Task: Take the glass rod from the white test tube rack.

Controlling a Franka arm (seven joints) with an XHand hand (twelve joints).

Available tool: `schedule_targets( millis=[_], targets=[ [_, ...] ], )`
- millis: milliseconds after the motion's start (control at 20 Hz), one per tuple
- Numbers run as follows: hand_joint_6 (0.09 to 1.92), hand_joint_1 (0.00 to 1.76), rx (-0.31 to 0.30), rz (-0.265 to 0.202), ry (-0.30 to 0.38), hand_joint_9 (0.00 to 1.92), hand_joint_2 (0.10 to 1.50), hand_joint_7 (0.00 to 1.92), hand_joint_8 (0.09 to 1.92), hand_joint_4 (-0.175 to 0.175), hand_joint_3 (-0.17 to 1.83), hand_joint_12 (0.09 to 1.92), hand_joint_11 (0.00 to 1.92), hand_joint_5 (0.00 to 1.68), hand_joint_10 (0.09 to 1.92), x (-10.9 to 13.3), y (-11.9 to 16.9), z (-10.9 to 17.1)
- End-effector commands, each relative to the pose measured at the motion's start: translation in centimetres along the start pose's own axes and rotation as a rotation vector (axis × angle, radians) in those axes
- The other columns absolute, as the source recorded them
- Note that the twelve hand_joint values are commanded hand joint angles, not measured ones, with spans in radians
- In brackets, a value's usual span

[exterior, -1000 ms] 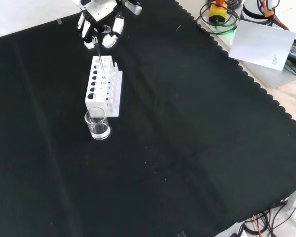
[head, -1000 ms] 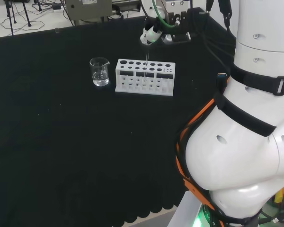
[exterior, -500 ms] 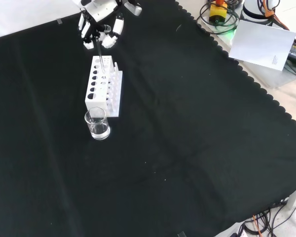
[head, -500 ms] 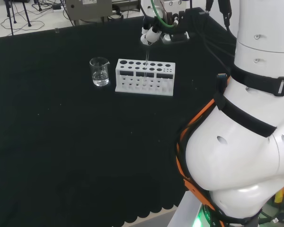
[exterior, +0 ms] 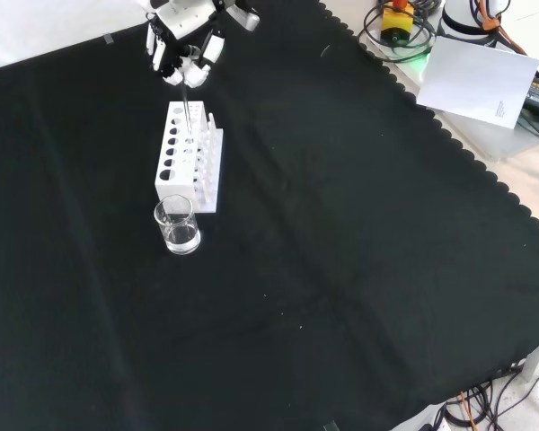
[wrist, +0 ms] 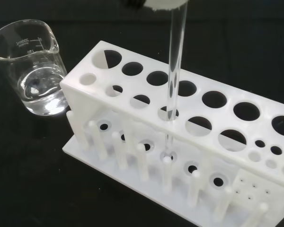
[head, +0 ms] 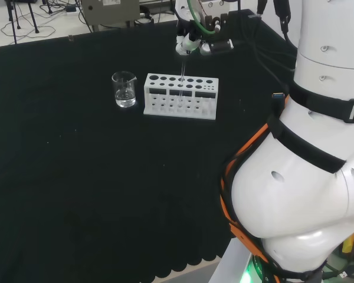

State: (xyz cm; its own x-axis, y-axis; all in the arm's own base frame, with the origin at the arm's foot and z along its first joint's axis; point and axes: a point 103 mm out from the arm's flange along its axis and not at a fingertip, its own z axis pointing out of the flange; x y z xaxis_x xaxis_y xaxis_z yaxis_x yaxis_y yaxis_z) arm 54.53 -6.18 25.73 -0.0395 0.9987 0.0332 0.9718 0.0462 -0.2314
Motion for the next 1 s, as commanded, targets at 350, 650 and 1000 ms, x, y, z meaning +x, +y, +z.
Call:
schedule_targets(
  millis=[350,650,1000],
  targets=[
    [1.19,1.13,0.015,-0.006,0.021,1.7,1.16,1.34,1.17,-0.175,0.05,1.12,1.02,0.85,0.8,-0.1,0.7,1.0],
    [0.84,1.18,-0.127,0.0,0.033,1.72,1.07,1.41,1.14,-0.175,-0.01,0.95,1.12,1.09,0.76,0.3,0.5,-1.2],
    [0.42,1.3,-0.218,-0.054,0.068,1.7,1.12,1.17,1.06,-0.175,-0.17,0.79,1.14,1.18,0.67,2.4,0.2,-5.2]
  ],
)
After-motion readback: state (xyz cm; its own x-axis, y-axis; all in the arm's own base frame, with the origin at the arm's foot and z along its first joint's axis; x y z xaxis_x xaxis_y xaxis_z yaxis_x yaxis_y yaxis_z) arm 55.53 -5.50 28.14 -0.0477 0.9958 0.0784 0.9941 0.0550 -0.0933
